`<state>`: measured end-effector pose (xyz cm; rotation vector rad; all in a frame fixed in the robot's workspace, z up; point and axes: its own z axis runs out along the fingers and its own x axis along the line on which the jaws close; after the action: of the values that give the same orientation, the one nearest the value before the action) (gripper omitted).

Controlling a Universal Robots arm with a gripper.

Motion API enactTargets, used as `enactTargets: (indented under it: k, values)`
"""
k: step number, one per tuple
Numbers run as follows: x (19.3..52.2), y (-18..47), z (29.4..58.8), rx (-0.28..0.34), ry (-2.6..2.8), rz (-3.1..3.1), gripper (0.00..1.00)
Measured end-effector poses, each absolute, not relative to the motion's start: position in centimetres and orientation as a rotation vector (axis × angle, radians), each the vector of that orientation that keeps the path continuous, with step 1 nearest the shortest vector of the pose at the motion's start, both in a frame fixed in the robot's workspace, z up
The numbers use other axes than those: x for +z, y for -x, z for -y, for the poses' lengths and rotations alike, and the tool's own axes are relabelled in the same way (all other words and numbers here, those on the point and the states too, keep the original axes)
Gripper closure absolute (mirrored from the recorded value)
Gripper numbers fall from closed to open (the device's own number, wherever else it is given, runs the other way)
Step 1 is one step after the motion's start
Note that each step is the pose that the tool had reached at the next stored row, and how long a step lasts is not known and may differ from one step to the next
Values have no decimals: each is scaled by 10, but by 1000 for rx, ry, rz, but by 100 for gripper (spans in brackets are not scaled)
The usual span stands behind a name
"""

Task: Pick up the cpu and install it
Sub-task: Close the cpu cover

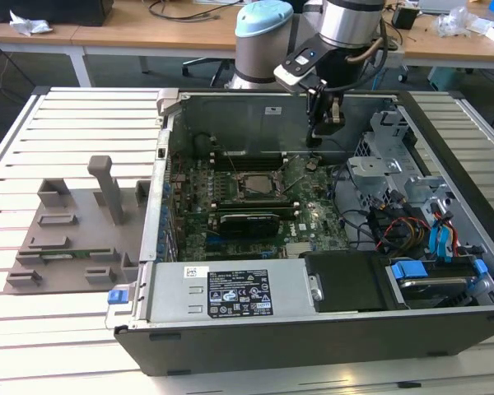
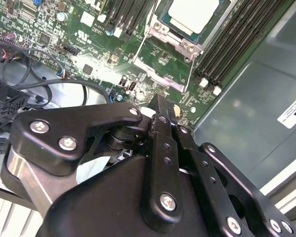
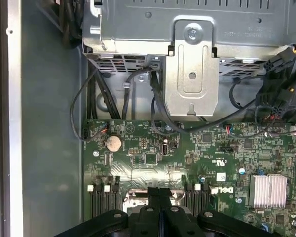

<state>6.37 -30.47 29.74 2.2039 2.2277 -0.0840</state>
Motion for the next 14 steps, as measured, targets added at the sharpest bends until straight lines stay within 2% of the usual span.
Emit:
enactTargets:
  k: [14]
  values:
    - [266,-77,303,-94,-2193,-2233,89]
